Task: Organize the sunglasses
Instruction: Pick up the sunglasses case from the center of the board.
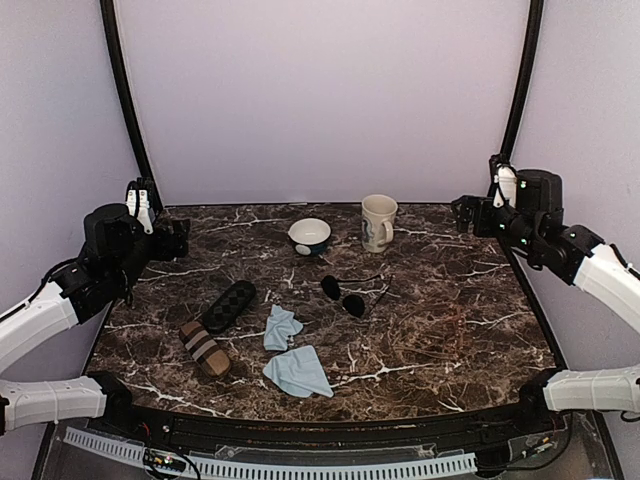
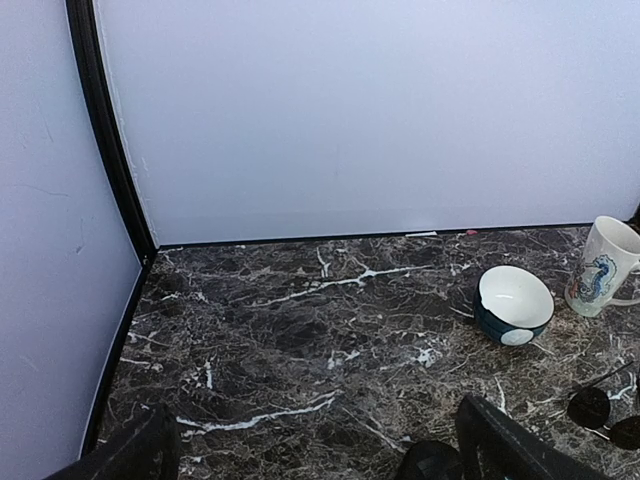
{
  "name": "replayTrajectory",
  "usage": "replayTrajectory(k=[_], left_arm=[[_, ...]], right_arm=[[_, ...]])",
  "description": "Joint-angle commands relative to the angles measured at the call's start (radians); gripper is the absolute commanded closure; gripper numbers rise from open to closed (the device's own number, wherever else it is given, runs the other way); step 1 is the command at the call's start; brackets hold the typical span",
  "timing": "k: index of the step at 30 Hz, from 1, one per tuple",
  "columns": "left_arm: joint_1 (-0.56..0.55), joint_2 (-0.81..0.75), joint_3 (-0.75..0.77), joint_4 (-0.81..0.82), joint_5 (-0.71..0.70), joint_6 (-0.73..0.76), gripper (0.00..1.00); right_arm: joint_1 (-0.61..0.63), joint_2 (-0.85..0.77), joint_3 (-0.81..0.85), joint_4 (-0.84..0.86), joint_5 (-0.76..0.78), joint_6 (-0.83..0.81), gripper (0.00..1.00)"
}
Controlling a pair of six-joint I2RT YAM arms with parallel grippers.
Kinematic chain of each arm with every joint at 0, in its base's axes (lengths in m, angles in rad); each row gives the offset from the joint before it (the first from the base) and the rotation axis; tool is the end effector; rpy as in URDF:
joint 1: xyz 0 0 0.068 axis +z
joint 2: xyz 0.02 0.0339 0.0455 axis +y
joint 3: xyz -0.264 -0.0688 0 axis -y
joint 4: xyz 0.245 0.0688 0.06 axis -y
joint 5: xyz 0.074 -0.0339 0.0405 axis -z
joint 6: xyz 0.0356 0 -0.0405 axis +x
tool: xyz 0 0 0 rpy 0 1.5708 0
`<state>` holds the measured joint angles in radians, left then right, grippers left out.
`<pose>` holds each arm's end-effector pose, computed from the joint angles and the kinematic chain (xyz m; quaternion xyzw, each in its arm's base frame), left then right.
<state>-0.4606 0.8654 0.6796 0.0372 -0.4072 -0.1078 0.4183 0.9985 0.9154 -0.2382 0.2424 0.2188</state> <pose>0.1910 -0.0790 0.3124 0.0003 0.7536 -0.0322 0.6565 0.2129 0.0853 0.3406 -0.0098 0.8082 0.0887 0.5821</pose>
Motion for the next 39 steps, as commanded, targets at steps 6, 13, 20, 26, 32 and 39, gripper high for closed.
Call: replayTrajectory(k=[6,13,20,26,32,39], left_arm=[[-0.005,-0.011,-0.017,0.028,0.009,-0.006,0.02],[-0.007,0.007,-0.009,0.010,0.068,-0.012,0.02],[-0.035,0.015,-0.011,0.000,0.056,-0.018,0.03],[-0.081,0.053,-0.015,-0.035,0.045,-0.037,0.03],[-0.140,0.115,-0.029,-0.083,0.051,-0.098,0.03],[-0.226,0.235,-0.020,-0.207,0.040,-0.194,0.03]], right_arm=[[0.005,-0.010,-0.013,0.038,-0.013,0.004,0.00],[0.005,0.001,-0.007,0.035,-0.011,0.013,0.00],[0.026,0.046,0.038,-0.042,0.042,0.013,0.00],[0.040,0.046,0.012,-0.027,0.049,0.030,0.00],[0.064,0.081,0.003,-0.030,0.014,0.046,0.00],[0.092,0.146,0.000,-0.013,-0.026,0.076,0.01]])
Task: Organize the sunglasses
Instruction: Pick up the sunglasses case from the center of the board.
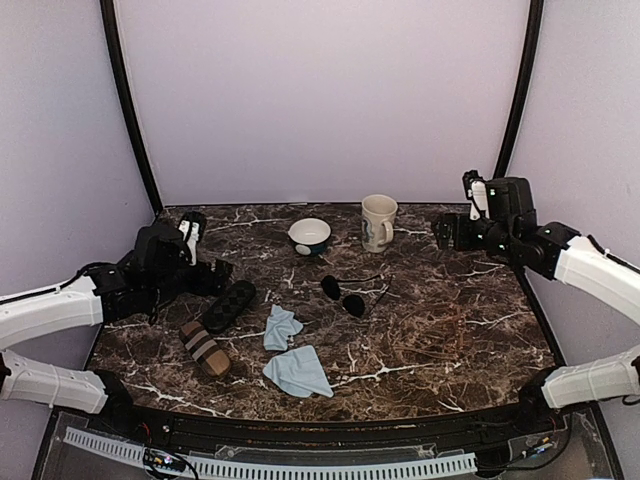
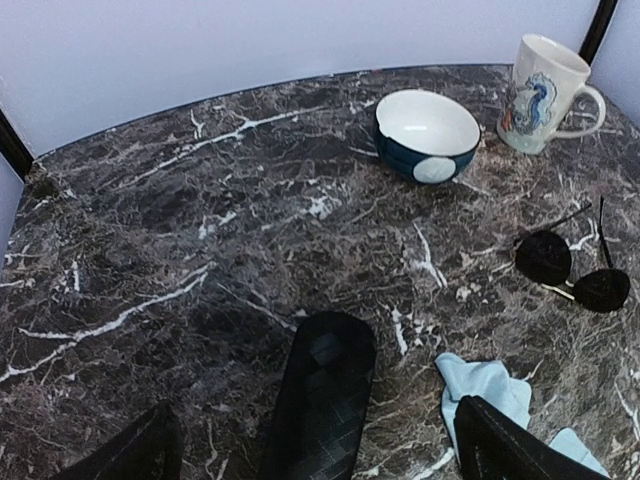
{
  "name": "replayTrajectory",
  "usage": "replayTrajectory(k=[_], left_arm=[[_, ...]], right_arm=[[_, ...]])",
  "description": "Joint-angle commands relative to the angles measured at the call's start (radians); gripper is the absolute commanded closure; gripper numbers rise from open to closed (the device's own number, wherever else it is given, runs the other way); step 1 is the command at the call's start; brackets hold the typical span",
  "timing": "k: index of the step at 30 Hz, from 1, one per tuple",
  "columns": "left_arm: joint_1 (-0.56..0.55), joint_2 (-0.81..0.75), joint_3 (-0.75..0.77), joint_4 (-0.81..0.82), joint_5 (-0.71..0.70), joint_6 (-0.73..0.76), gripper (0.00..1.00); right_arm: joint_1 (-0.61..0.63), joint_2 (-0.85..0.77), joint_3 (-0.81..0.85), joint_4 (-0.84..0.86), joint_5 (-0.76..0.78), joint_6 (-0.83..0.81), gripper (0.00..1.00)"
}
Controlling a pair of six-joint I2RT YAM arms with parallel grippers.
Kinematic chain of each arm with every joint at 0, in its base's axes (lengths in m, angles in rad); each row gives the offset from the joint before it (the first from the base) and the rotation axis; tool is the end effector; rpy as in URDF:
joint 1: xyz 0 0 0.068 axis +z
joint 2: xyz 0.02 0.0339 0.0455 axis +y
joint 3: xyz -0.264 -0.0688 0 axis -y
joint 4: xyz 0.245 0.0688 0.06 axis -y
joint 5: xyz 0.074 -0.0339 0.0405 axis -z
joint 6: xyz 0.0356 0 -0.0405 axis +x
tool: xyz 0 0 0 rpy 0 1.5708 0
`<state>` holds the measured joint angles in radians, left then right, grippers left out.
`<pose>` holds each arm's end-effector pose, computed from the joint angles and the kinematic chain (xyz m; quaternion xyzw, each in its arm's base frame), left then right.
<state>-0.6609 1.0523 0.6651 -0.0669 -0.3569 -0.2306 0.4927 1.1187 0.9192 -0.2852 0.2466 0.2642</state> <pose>0.1933 -0.1345 0.2588 0.0863 0.8355 -0.0889 0.5353 0.2268 0.1119 0.3107 -0.0337 0.8513 0.0916 0.5154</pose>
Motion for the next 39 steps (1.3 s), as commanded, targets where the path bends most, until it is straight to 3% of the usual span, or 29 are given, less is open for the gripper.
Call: replayTrajectory(k=[1,10,26,39], left_arm=[[-0.026,0.066,0.000,-0.126,-0.004,-0.077,0.03],[-0.022,0.269,0.094,-0.293,0.072,-0.056,0.01],[0.138,0.498,0.279,-0.421,0.327,0.100,0.01],[0.142,0.598,0.315,-0.476,0.306,0.139,0.05]], right_arm=[[0.021,0.034,-0.003,0.039,-0.036,0.034,0.01],[0.042,0.096,-0.009,0.070,-0.058,0.049,0.01],[0.050,0.095,-0.069,0.104,-0.079,0.059,0.00],[0.050,0.100,-0.091,0.123,-0.088,0.063,0.00]])
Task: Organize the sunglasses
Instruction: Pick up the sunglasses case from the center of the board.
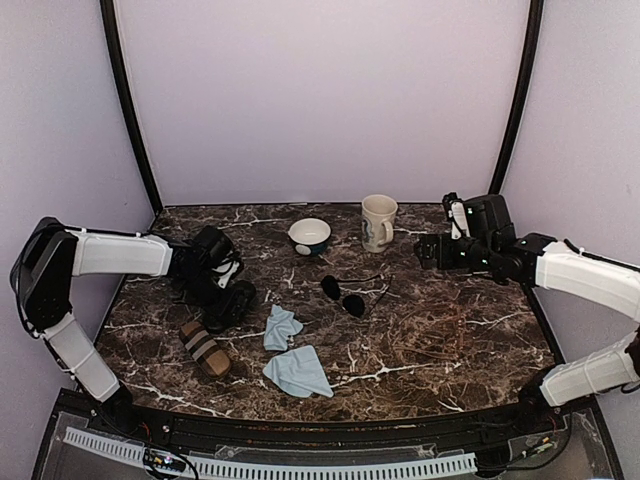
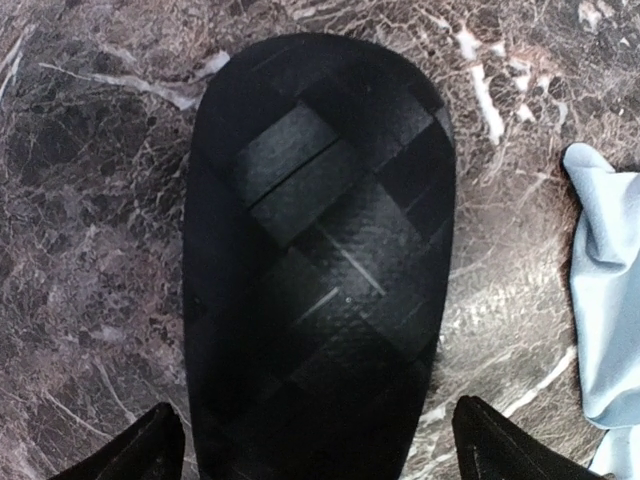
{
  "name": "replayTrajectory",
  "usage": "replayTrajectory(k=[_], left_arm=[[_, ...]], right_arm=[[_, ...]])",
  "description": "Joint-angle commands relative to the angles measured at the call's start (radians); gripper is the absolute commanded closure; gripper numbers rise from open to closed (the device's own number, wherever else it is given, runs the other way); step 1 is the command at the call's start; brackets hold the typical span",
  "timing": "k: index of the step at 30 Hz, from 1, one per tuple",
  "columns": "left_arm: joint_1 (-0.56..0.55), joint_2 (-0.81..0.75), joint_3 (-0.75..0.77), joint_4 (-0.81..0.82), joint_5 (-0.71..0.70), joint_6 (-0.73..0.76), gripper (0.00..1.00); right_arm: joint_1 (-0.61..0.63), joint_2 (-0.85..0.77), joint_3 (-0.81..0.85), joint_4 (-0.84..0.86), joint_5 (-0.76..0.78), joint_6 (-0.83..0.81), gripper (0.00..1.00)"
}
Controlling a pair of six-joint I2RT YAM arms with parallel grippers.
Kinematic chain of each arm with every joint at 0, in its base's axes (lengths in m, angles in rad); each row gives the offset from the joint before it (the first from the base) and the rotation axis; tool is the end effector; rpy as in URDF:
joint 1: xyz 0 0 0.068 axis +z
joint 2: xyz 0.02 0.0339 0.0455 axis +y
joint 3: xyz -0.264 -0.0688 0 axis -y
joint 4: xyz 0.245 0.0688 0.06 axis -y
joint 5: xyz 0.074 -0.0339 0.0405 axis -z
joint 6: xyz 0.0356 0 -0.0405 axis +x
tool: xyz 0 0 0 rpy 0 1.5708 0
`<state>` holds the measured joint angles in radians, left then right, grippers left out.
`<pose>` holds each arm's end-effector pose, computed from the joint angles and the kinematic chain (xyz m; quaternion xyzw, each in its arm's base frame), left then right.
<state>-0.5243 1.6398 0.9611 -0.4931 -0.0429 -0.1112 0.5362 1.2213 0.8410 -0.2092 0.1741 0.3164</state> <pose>0.2684 -0.1534 0.1688 0.1968 0.9600 -0.0419 0.1948 0.2353 0.1326 0.2657 -0.0557 0.8779 0.1243 0.4591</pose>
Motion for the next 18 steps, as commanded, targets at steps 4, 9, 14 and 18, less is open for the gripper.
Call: replayTrajectory(k=[4,9,14,18], left_arm=[[0.005,0.007,0.016,-0.054,-0.002,0.021,0.19],[0.003,0.006,0.057,-0.057,0.048,0.048,0.49],[-0.018,-0.059,0.119,-0.039,0.113,0.077,0.62],[-0.018,-0.160,0.104,0.071,0.332,0.085,0.73]], right_arm=[[0.007,0.006,-0.012,0.051,-0.019,0.016,0.01],[0.009,0.010,-0.001,0.057,-0.018,0.021,0.00],[0.019,0.017,0.029,0.064,-0.024,0.018,0.01],[0.044,0.043,0.057,0.097,-0.101,0.000,0.01]])
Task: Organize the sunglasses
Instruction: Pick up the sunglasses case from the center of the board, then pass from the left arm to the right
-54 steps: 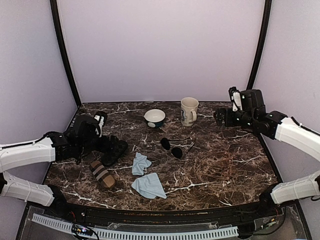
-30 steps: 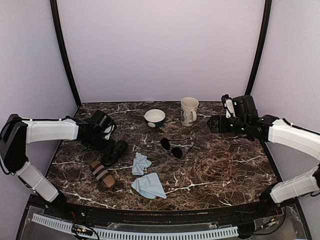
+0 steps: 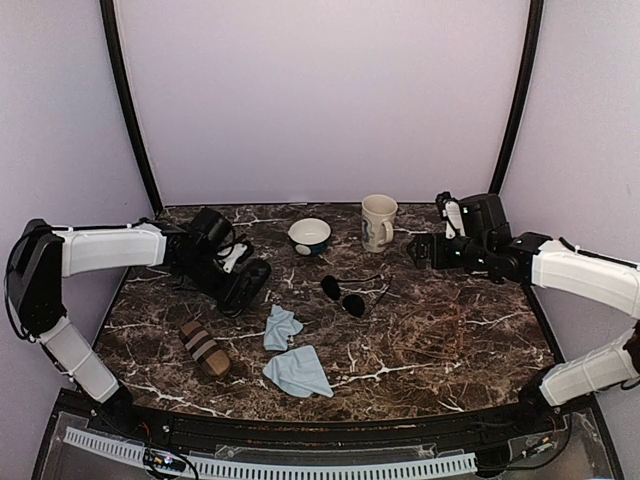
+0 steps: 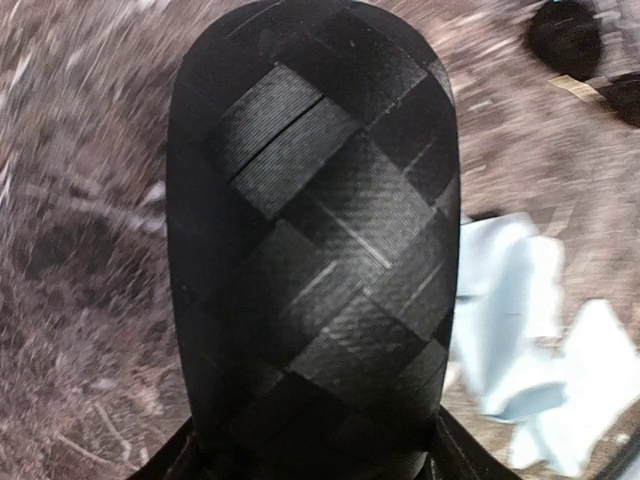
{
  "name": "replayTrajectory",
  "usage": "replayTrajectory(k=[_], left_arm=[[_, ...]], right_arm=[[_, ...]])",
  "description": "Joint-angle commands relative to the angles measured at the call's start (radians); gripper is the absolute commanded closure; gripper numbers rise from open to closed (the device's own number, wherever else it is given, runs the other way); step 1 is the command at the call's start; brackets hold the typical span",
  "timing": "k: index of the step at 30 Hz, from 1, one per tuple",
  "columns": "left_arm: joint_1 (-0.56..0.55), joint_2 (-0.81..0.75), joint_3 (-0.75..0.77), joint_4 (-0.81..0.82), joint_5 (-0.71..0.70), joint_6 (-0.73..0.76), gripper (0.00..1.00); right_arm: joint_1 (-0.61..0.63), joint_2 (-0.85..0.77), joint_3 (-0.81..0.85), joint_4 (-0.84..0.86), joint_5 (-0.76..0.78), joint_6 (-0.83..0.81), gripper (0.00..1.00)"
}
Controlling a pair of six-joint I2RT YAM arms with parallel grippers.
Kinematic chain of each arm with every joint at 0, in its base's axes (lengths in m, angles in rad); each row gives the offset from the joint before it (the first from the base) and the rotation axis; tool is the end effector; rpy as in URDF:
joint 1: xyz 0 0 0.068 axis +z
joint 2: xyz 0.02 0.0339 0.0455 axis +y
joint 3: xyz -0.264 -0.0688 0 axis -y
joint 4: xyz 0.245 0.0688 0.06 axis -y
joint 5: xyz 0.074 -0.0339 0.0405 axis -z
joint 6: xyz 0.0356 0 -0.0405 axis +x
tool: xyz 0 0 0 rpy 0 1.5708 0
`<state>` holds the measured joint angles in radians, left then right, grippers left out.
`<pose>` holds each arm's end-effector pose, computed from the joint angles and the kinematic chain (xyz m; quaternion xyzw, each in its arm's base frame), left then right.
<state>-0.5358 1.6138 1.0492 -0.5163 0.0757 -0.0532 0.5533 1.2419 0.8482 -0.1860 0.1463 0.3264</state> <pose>0.2755 -0.1667 0.2002 0.2406 0.9392 -0.1055 0.2212 0.2370 0.1403 0.2649 -0.0648 0.8757 0.1438 0.4565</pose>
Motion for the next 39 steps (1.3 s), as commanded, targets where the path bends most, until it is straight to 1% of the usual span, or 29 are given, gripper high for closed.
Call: replayTrajectory(k=[1,4,6,8,13,16,19,25,29,31,39], left_arm=[[-0.007,-0.162,-0.002,0.139,0.278,0.020,0.76],[-0.007,-0.221,-0.073,0.318,0.504,-0.044,0.90],[-0.010,-0.242,-0.115,0.442,0.609,-0.119,0.99],[-0.027,-0.241,-0.135,0.526,0.654,-0.171,1.00],[-0.112,-0.220,-0.137,0.625,0.739,-0.212,1.00],[-0.132,-0.214,-0.146,0.687,0.770,-0.247,1.00],[-0.146,-0.203,-0.145,0.710,0.786,-0.259,1.00],[-0.171,-0.174,-0.164,0.822,0.821,-0.328,1.00],[-0.184,-0.150,-0.172,0.887,0.840,-0.373,1.00],[-0.190,-0.145,-0.175,0.913,0.848,-0.383,1.00],[-0.197,-0.145,-0.196,0.962,0.869,-0.415,1.00]], right_arm=[[0.030,0.030,0.054,0.096,-0.123,-0.008,0.01],[0.045,0.065,0.051,0.218,-0.363,0.020,0.01],[0.071,0.105,0.062,0.288,-0.498,0.040,0.01],[0.113,0.149,0.096,0.314,-0.572,0.040,0.01],[0.205,0.241,0.168,0.377,-0.670,0.037,0.00],[0.242,0.269,0.171,0.443,-0.728,0.049,0.00],[0.260,0.282,0.172,0.475,-0.750,0.051,0.00],[0.272,0.285,0.146,0.564,-0.807,0.067,0.00],[0.275,0.284,0.130,0.589,-0.812,0.068,0.01],[0.275,0.282,0.120,0.599,-0.812,0.068,0.03],[0.275,0.259,0.094,0.632,-0.812,0.068,0.03]])
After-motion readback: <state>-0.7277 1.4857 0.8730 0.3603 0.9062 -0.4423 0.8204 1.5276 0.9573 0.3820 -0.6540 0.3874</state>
